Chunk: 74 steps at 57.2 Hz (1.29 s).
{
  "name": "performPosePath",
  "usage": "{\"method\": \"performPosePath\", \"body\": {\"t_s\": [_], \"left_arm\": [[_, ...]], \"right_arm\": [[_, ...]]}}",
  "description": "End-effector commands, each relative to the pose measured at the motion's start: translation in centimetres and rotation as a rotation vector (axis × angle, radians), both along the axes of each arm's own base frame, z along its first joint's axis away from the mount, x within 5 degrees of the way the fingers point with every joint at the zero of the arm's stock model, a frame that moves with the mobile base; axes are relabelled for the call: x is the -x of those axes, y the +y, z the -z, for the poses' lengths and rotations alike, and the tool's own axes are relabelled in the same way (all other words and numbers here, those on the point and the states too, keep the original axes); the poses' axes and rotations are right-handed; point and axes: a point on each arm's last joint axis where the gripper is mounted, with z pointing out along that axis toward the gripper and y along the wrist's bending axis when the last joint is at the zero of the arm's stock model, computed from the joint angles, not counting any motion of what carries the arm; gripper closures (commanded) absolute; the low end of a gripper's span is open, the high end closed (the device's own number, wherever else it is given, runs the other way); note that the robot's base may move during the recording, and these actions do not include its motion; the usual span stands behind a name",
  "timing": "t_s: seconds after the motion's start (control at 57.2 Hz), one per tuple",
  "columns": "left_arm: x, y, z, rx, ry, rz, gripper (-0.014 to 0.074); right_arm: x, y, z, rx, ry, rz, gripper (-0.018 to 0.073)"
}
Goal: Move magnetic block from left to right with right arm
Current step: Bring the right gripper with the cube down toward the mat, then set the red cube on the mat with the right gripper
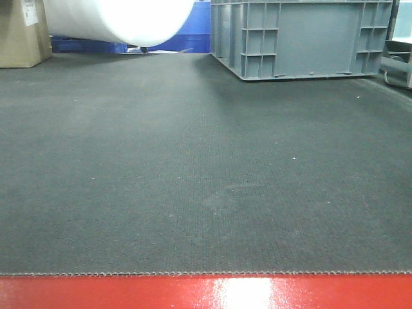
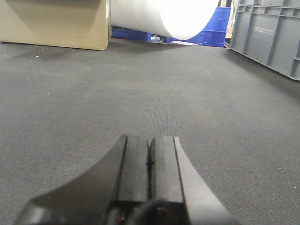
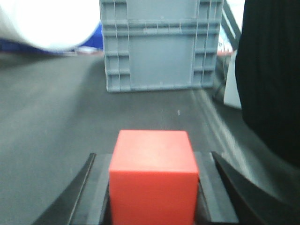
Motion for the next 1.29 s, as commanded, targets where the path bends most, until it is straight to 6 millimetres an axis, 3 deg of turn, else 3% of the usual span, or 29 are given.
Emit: {"method": "performPosePath", "body": {"t_s": [0.0, 0.245, 0.42, 0.804, 1.067, 1.276], "left_arm": [[0.1, 0.0, -0.5, 0.009, -0.083, 0.003, 0.0722], [0.1, 0.0, -0.5, 0.009, -0.083, 0.003, 0.0722], [0.1, 0.0, -0.5, 0.009, -0.083, 0.003, 0.0722], [0.1, 0.0, -0.5, 0.009, -0.083, 0.003, 0.0722], [0.1, 0.0, -0.5, 0.009, -0.083, 0.003, 0.0722], [0.1, 0.0, -0.5, 0.009, -0.083, 0.003, 0.0722]], "right_arm": [[0.3, 0.0, -2.4, 0.007, -0.178, 0.003, 0.023], [-0.7, 0.2, -4.7, -0.138, -0.073, -0.03, 0.023], [-3.5, 0.5, -5.9, -0.157, 0.142, -0.045, 0.023], [-10.2, 1.5, -3.1, -0.154, 0.801, -0.088, 0.023], [-14.6, 5.8, -2.0, -0.108, 0.997, -0.239, 0.023], [-18.9, 10.6, -0.7, -0.192, 1.146, -0.179, 0.023]]}}
